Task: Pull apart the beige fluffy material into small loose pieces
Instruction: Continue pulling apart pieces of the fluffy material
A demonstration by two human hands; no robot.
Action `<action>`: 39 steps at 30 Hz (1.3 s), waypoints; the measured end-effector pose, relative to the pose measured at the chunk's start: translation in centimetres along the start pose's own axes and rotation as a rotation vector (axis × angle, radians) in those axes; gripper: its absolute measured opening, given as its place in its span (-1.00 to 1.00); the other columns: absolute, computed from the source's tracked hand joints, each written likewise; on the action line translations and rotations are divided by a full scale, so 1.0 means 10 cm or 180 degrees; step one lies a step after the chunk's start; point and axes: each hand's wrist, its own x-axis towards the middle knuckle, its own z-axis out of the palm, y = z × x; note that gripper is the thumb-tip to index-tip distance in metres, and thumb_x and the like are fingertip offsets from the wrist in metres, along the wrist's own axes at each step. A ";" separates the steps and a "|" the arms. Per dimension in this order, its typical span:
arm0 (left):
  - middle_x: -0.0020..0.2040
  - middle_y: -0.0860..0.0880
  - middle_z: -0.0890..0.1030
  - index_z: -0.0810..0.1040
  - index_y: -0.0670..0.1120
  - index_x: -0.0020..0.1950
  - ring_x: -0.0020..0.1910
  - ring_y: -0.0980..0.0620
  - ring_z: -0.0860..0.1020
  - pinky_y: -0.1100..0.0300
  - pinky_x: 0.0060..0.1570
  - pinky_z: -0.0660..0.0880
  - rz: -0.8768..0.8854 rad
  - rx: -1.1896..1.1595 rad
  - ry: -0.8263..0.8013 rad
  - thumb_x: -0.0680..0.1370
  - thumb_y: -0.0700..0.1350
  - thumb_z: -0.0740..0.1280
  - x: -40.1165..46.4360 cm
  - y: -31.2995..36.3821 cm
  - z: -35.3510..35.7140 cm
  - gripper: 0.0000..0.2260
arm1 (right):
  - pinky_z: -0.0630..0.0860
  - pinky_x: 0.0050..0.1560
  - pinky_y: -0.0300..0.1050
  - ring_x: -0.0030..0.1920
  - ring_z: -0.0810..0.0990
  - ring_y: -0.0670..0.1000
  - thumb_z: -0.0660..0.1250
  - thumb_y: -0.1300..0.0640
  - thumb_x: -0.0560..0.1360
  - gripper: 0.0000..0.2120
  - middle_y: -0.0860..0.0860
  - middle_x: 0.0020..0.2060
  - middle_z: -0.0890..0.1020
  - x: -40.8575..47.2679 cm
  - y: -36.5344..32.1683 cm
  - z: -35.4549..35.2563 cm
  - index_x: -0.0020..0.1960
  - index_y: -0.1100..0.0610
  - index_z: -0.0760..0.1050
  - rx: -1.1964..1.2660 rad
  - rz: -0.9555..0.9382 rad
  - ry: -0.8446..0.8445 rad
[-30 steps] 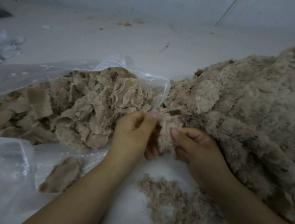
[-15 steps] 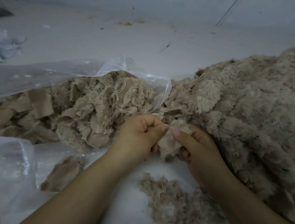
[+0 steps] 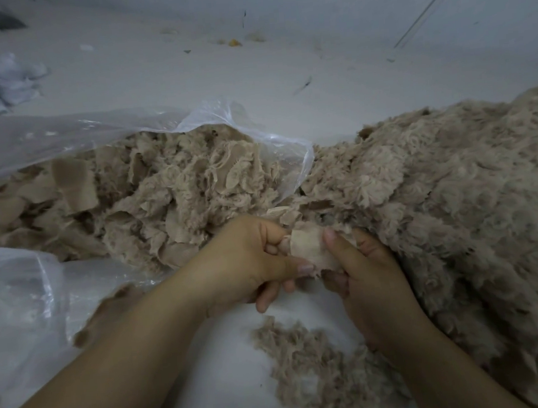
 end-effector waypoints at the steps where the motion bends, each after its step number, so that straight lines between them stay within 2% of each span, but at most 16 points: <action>1: -0.60 -0.14 0.48 0.51 -0.38 -0.25 -0.72 0.06 0.34 0.38 -0.63 0.19 -0.0007 -0.0065 0.0070 0.46 -0.18 0.48 0.00 0.01 -0.01 -0.72 | 0.57 -0.30 -0.06 -0.30 0.63 0.00 0.40 -0.13 0.43 -0.66 0.08 -0.14 0.69 0.00 0.00 0.00 0.06 0.08 0.65 -0.0057 -0.0056 -0.0041; 3: -0.60 -0.09 0.50 0.49 -0.42 -0.24 -0.73 0.08 0.36 0.38 -0.66 0.20 0.0006 -0.0138 0.0153 0.46 -0.19 0.48 0.01 0.01 -0.02 -0.69 | 0.42 -0.38 -0.23 -0.43 0.47 -0.16 0.42 -0.11 0.40 -0.70 -0.03 -0.32 0.61 0.00 0.02 -0.01 0.02 0.06 0.66 -0.0184 -0.0174 -0.0050; 5: -0.58 -0.14 0.51 0.53 -0.36 -0.29 -0.72 0.05 0.37 0.38 -0.66 0.22 0.0014 -0.0056 0.0078 0.43 -0.15 0.51 0.00 0.02 -0.03 -0.70 | 0.45 -0.30 -0.11 -0.40 0.48 -0.10 0.42 -0.11 0.41 -0.67 -0.05 -0.40 0.55 0.00 0.03 -0.01 -0.01 0.13 0.64 -0.0208 -0.0229 -0.0059; 8: -0.50 -0.23 0.56 0.59 -0.25 -0.34 -0.69 0.01 0.42 0.37 -0.64 0.27 -0.0018 0.0205 -0.0278 0.43 -0.15 0.52 -0.02 0.03 -0.08 -0.76 | 0.61 -0.04 0.13 -0.11 0.68 0.15 0.42 -0.04 0.47 -0.67 0.13 -0.15 0.70 -0.02 0.03 0.00 0.05 0.22 0.64 0.0085 -0.0149 -0.0249; 10: -0.43 -0.22 0.62 0.62 -0.18 -0.32 -0.68 0.05 0.44 0.36 -0.63 0.30 -0.0074 0.0474 -0.0641 0.45 -0.16 0.50 -0.05 0.03 -0.12 -0.82 | 0.61 -0.19 -0.01 -0.24 0.67 0.06 0.43 -0.01 0.47 -0.82 0.07 -0.27 0.68 -0.03 0.00 0.00 -0.15 0.11 0.64 0.0096 -0.0126 -0.0231; 12: -0.38 -0.19 0.65 0.64 -0.14 -0.29 -0.68 0.09 0.42 0.38 -0.60 0.30 -0.0113 0.0768 -0.0953 0.43 -0.11 0.51 -0.09 0.02 -0.16 -0.85 | 0.36 -0.41 -0.18 -0.49 0.37 -0.09 0.46 -0.05 0.42 -0.69 -0.07 -0.51 0.39 -0.02 0.00 -0.01 -0.40 -0.01 0.43 0.0080 -0.0046 0.0050; 17: -0.38 0.09 0.67 0.68 0.02 0.06 -0.64 0.15 0.44 0.26 -0.46 0.39 -0.0059 0.1014 -0.1571 0.42 -0.08 0.53 -0.13 0.06 -0.20 -0.78 | 0.33 -0.45 -0.30 -0.50 0.34 -0.16 0.42 -0.01 0.43 -0.80 -0.14 -0.50 0.39 0.01 0.02 -0.02 -0.34 -0.04 0.51 0.0104 -0.0196 0.0027; 19: -0.35 -0.05 0.68 0.68 0.07 0.09 -0.63 0.05 0.44 0.22 -0.43 0.41 0.0038 0.1065 -0.1569 0.41 -0.02 0.53 -0.12 0.05 -0.20 -0.74 | 0.35 -0.45 -0.32 -0.50 0.36 -0.18 0.45 -0.06 0.42 -0.79 -0.17 -0.49 0.42 0.00 0.04 -0.04 -0.33 -0.05 0.52 -0.0005 -0.0246 -0.0068; 22: -0.25 -0.33 0.62 0.71 -0.06 -0.14 -0.64 -0.04 0.38 0.34 -0.55 0.31 0.0382 0.0713 -0.0805 0.38 0.05 0.52 -0.10 0.02 -0.16 -0.80 | 0.50 -0.30 -0.16 -0.36 0.55 -0.09 0.51 -0.19 0.33 -0.68 -0.09 -0.36 0.59 0.01 0.05 -0.06 -0.16 0.06 0.59 -0.0088 -0.0172 -0.0185; 24: -0.42 -0.26 0.55 0.64 -0.12 -0.28 -0.63 0.00 0.36 0.31 -0.56 0.28 0.0669 0.0502 0.0044 0.36 0.03 0.57 -0.06 0.01 -0.09 -0.75 | 0.56 -0.20 -0.03 -0.24 0.63 0.01 0.53 -0.27 0.28 -0.50 0.05 -0.20 0.67 0.02 0.06 -0.05 -0.01 0.11 0.63 -0.0206 -0.0098 -0.0180; 26: -0.46 -0.01 0.53 0.55 -0.15 -0.28 -0.53 0.10 0.40 0.23 -0.51 0.32 0.0916 0.0662 0.0779 0.34 -0.02 0.58 -0.01 0.00 -0.02 -0.72 | 0.41 -0.37 -0.11 -0.39 0.45 -0.05 0.51 -0.33 0.27 -0.46 0.08 -0.33 0.56 0.02 0.05 -0.04 -0.03 0.11 0.63 -0.0426 -0.0180 -0.0129; 30: -0.22 0.03 0.57 0.57 -0.10 -0.05 -0.48 0.14 0.48 0.25 -0.47 0.43 0.0983 0.0593 0.0769 0.35 -0.08 0.53 -0.01 0.01 0.05 -0.74 | 0.40 -0.39 -0.18 -0.37 0.44 -0.02 0.48 -0.26 0.34 -0.55 0.19 -0.28 0.58 0.01 0.05 -0.04 0.00 0.08 0.66 -0.0449 -0.0210 -0.0258; 32: -0.34 -0.05 0.59 0.61 -0.10 -0.10 -0.60 0.08 0.47 0.25 -0.58 0.39 0.1081 0.0291 0.0866 0.39 -0.15 0.50 -0.02 0.04 0.07 -0.86 | 0.39 -0.40 -0.25 -0.41 0.44 -0.08 0.45 -0.19 0.37 -0.66 0.07 -0.35 0.60 0.00 0.03 -0.03 -0.03 0.04 0.68 -0.0405 -0.0263 -0.0323; 35: -0.43 -0.05 0.59 0.59 -0.05 -0.23 -0.59 -0.01 0.51 0.26 -0.59 0.39 0.1387 0.0102 0.2215 0.46 -0.32 0.47 0.01 0.06 -0.01 -0.81 | 0.30 -0.45 -0.27 -0.50 0.29 -0.11 0.42 -0.20 0.33 -0.64 -0.08 -0.53 0.38 0.01 0.02 -0.03 -0.17 0.12 0.61 -0.0400 -0.0249 -0.0204; 37: -0.30 -0.06 0.62 0.58 -0.01 -0.21 -0.40 -0.06 0.60 0.13 -0.43 0.52 0.1501 0.0544 0.3234 0.47 -0.28 0.44 0.01 0.08 -0.15 -0.82 | 0.30 -0.46 -0.26 -0.49 0.29 -0.10 0.40 -0.21 0.31 -0.66 -0.09 -0.54 0.36 0.00 0.01 -0.02 -0.20 0.08 0.61 -0.0453 -0.0214 -0.0126; 39: -0.01 -0.10 0.60 0.63 -0.09 -0.07 -0.10 -0.05 0.60 0.26 -0.09 0.53 0.1486 0.1697 0.3635 0.47 -0.31 0.40 -0.02 0.10 -0.28 -0.86 | 0.29 -0.45 -0.25 -0.49 0.29 -0.10 0.39 -0.21 0.31 -0.67 -0.09 -0.54 0.36 -0.01 0.00 -0.01 -0.21 0.06 0.61 -0.0515 -0.0208 -0.0075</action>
